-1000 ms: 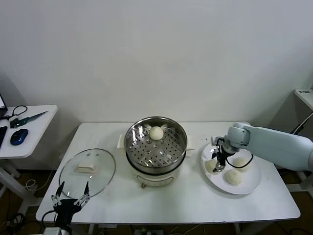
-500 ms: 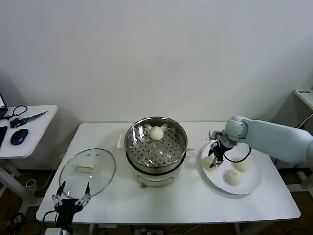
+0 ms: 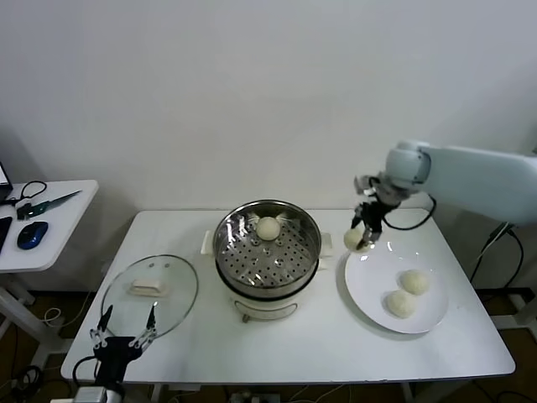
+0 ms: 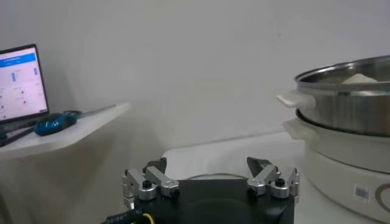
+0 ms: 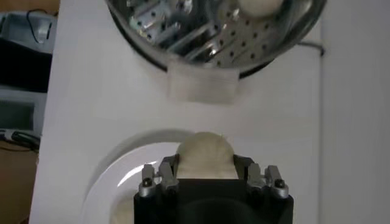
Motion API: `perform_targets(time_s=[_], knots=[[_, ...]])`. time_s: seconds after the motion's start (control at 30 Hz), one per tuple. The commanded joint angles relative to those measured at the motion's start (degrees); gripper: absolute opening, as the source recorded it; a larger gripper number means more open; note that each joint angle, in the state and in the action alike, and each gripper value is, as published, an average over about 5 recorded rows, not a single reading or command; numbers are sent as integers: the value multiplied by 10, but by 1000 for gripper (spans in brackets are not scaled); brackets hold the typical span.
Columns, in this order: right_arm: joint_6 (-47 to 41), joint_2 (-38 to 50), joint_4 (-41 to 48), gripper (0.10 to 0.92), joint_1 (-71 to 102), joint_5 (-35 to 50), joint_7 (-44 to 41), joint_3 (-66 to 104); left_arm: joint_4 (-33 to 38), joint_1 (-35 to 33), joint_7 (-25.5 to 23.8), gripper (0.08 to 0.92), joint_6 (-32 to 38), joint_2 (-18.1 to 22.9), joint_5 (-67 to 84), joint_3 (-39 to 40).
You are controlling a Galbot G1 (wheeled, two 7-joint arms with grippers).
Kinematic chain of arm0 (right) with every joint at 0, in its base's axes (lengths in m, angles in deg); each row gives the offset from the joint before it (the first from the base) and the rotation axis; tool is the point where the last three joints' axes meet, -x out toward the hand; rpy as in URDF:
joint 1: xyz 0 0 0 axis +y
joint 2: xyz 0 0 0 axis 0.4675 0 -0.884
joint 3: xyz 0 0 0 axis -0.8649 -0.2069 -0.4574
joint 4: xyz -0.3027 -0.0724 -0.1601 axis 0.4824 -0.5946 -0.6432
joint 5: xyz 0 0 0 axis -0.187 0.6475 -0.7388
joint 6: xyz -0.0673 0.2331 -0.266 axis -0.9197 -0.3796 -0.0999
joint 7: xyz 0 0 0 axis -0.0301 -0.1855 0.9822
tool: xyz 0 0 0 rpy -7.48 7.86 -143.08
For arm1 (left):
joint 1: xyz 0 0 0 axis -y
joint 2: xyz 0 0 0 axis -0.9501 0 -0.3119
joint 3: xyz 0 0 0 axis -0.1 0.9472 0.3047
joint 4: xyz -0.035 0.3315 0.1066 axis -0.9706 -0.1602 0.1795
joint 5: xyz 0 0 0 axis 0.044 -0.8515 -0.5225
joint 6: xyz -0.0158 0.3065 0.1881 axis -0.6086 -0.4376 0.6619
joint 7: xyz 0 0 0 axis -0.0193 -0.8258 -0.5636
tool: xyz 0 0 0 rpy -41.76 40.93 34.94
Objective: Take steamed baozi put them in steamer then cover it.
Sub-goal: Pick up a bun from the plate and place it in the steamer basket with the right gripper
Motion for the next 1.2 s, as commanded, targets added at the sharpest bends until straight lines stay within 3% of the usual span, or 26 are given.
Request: perform_targets(time_s=[0.03,0.47,1.2], knots=[[-27,-111,-57,623,-145,130,-2,17,5,1,0,823,-2,-1,0,0],[-94,-270,-4,624,41,111,105,70,9,2,0,823,-4,-1,2,1],[-98,-299,131,625,194,16,139,86,5,1,2,823,-1,5,7,-4]])
